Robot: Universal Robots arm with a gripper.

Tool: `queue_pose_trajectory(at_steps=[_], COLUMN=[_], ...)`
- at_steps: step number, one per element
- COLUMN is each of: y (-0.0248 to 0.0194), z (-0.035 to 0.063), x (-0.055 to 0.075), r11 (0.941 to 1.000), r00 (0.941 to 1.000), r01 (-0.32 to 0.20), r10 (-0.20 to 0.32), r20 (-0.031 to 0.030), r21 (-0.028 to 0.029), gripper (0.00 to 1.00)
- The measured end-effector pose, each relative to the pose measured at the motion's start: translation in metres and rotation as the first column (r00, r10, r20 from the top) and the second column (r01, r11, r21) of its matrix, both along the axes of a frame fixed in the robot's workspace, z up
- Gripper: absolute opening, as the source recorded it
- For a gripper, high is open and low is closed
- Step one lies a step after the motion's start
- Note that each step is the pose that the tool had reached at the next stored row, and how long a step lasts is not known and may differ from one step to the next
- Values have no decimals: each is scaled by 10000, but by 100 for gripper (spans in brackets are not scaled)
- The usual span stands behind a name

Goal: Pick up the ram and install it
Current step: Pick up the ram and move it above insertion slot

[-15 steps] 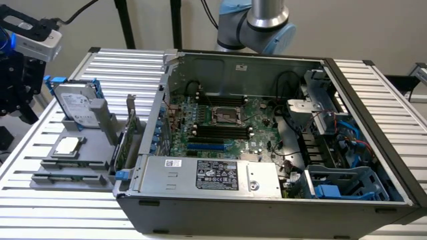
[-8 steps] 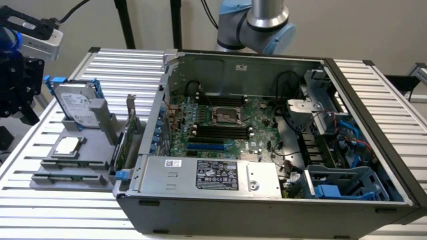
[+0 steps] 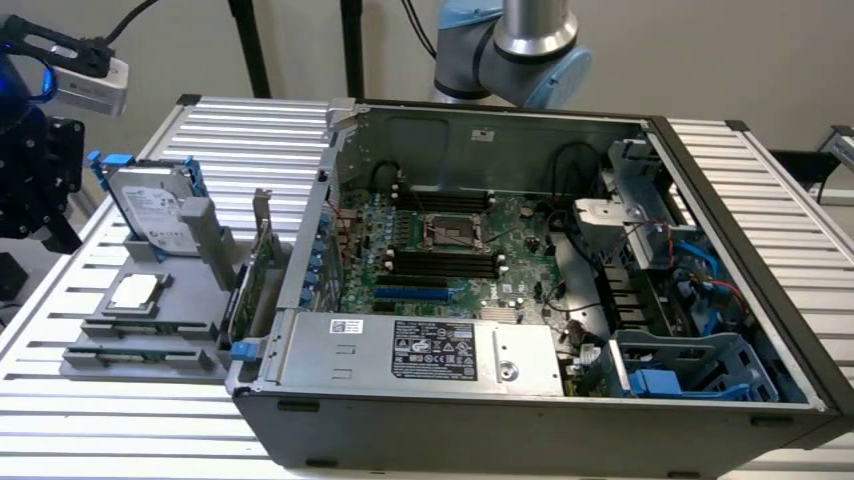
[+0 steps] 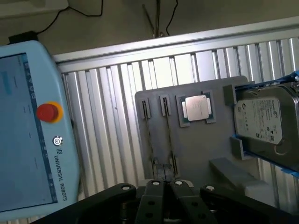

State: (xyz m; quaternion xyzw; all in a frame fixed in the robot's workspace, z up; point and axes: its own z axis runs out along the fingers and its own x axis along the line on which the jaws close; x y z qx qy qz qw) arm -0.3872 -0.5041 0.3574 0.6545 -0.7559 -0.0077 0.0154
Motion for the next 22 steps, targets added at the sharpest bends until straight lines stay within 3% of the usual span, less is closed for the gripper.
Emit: queue_pose_trajectory(at_steps=[8,12,13,14,16,18,19,22], y=[-1,-3,-3,-4,-4,-5,-5,-8], z=[-43,-65,-68,-71,-75,-85,-96,-146], x=[42,66,67,68,71,73,73,72], r11=[9973,9971,9971,9971,9971,9971,9971,9971], r00=[9973,9971,9971,9971,9971,9971,9971,9971], r01=[-734,-759,-758,-759,-760,-760,-761,-759], r10=[734,759,758,759,760,760,761,759], r20=[1,0,-1,-1,-2,-23,-39,-43], r21=[1,2,2,1,2,4,6,5], gripper=[11,12,24,24,36,36,42,42])
